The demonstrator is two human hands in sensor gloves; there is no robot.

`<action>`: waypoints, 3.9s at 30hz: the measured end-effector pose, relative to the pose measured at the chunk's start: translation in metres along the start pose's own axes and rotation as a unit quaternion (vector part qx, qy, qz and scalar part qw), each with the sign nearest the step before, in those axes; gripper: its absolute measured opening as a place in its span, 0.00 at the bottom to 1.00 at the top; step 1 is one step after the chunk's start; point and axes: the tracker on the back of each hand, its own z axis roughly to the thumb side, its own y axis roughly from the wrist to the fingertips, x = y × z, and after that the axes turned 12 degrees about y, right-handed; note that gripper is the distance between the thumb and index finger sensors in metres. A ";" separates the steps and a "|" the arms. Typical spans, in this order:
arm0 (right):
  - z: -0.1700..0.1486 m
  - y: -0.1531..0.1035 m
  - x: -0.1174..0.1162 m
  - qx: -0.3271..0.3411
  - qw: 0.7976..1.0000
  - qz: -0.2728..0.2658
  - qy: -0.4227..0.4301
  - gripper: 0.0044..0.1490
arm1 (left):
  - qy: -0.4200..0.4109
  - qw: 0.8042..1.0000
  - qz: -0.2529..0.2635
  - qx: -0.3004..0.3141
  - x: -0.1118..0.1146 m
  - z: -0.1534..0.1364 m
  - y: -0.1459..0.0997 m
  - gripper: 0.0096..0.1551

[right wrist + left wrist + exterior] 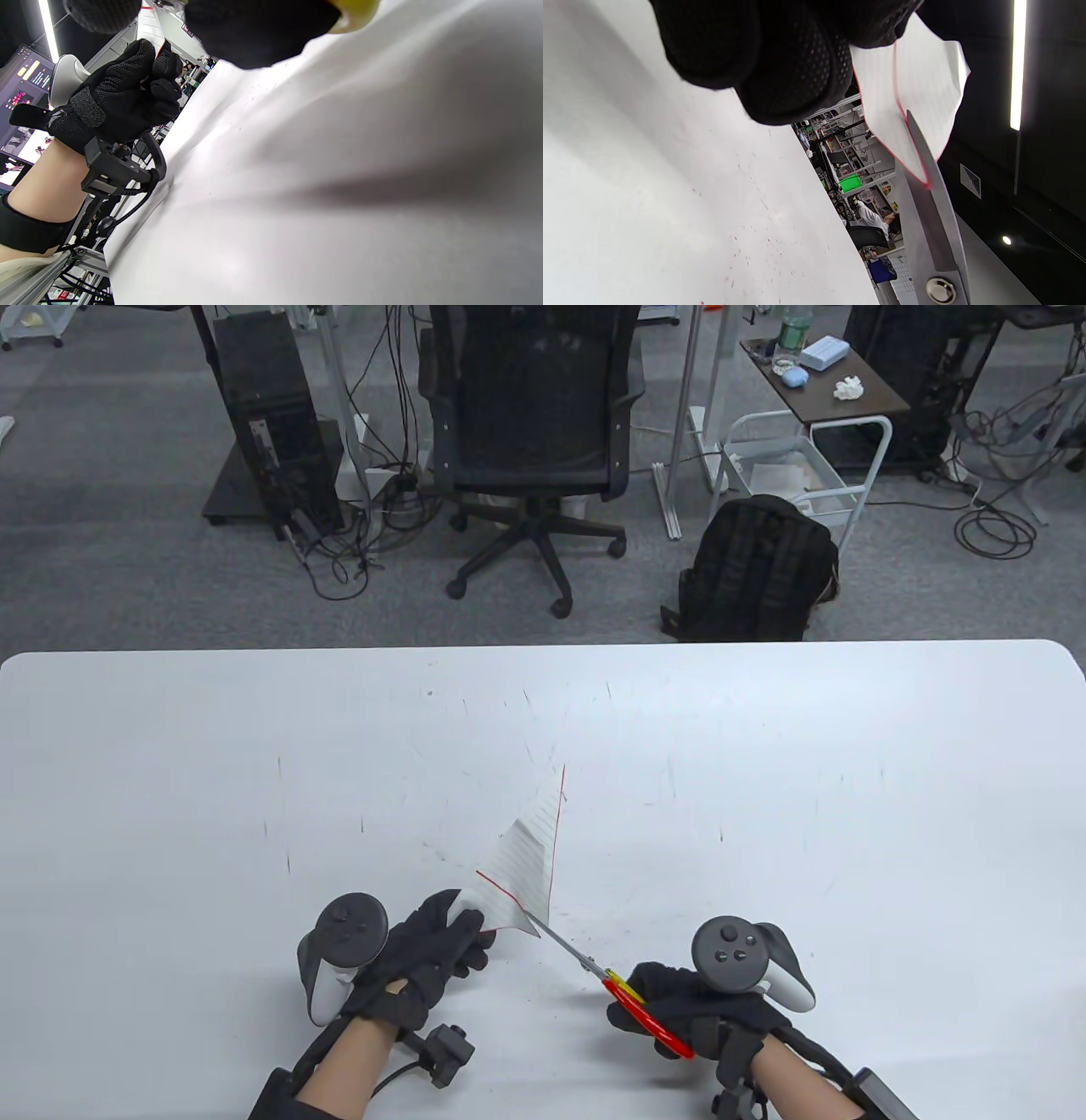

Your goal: Cut the paper along the line with scissors

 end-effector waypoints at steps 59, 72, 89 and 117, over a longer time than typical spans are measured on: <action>0.003 0.001 -0.005 0.038 0.999 0.009 0.007 0.43 | -0.017 0.997 -0.054 0.057 0.013 0.012 -0.001 0.19; 0.004 0.002 -0.008 0.041 0.999 -0.002 -0.001 0.43 | -0.010 0.995 -0.070 0.067 0.019 0.017 -0.001 0.20; 0.005 0.003 -0.010 0.039 0.999 0.001 0.002 0.41 | -0.018 0.995 -0.086 0.053 0.022 0.015 0.000 0.20; 0.003 0.003 -0.012 -0.001 1.000 -0.001 0.008 0.40 | 0.004 0.992 -0.124 0.025 0.033 0.011 0.004 0.21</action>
